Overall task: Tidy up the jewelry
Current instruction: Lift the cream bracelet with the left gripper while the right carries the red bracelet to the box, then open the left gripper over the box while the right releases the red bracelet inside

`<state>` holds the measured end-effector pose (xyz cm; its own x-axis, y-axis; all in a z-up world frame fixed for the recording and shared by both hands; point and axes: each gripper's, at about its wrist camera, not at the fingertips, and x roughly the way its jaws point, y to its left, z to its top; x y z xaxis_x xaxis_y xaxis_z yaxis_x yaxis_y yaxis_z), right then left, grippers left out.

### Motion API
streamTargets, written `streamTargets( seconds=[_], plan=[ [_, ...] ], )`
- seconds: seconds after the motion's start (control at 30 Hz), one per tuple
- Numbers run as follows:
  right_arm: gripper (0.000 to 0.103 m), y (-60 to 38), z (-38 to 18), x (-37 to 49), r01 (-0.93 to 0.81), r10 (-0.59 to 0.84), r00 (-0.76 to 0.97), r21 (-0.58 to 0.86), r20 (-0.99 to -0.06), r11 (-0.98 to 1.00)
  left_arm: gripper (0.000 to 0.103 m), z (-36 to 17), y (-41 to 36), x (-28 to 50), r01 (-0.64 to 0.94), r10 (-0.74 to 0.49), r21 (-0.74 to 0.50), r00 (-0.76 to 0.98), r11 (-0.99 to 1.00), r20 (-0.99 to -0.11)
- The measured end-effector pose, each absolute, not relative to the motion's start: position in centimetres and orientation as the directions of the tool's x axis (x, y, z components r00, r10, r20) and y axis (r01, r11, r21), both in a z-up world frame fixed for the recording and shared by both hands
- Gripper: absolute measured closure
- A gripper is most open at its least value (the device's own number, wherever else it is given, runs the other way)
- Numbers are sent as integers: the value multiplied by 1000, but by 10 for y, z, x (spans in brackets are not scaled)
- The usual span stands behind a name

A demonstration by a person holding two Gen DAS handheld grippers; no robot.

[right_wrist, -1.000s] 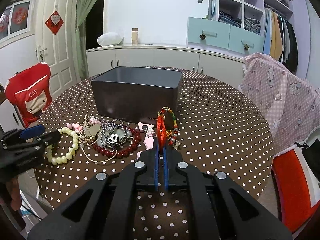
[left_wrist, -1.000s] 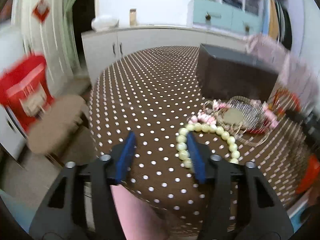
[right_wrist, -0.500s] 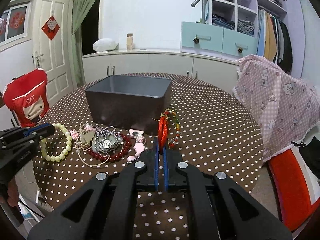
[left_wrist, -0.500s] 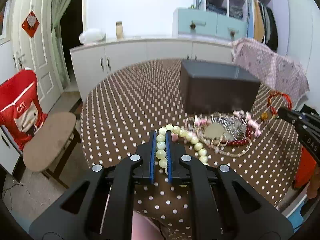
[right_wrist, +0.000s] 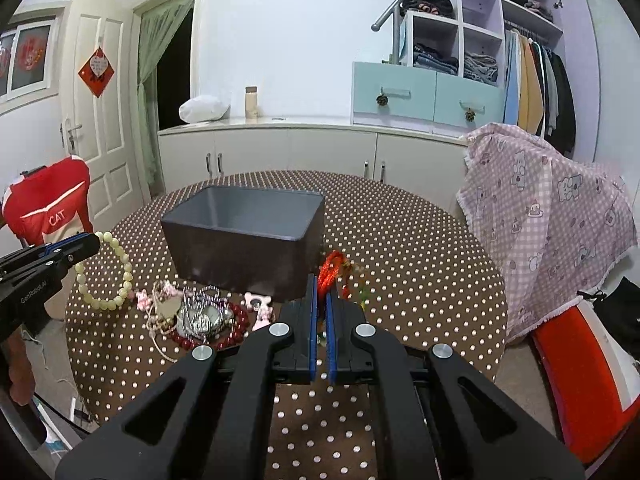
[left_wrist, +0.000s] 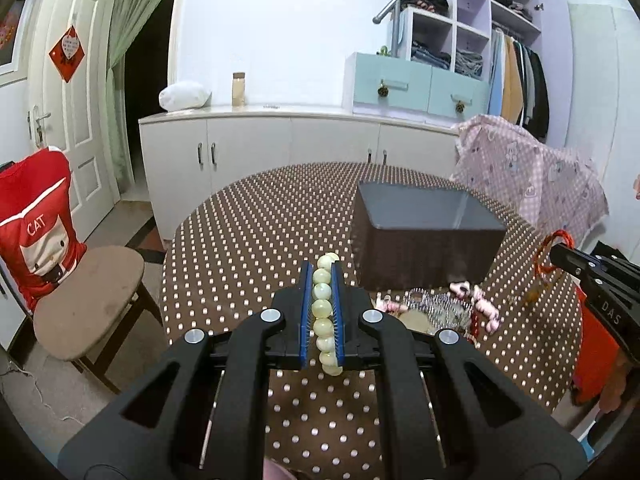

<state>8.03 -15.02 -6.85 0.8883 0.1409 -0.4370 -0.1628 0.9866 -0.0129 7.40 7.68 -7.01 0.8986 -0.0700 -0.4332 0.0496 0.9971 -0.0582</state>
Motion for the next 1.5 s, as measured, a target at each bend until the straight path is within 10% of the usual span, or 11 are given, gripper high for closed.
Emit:
streamTargets(
  seconds=[1.13,1.3,1.4,1.5],
  plan=[
    [99,-135,-15,141,-376,354,864,10,-359,927,93,-30,37,143,189,-204,-75,918,979,-341],
    [55,-138,-17,148,-360,336,864,7,-375,933,93,-32,33,150,190,-202,-69,913,979,-354],
    [52,-139,-21,149,-365,337,859,0,-385,931,92,-35,32,157,190,-202,-69,901,979,-384],
    [52,-139,-23,150,-376,348,853,4,-390,927,66,-37,32,161,185,-200,-76,896,980,-397]
  ],
)
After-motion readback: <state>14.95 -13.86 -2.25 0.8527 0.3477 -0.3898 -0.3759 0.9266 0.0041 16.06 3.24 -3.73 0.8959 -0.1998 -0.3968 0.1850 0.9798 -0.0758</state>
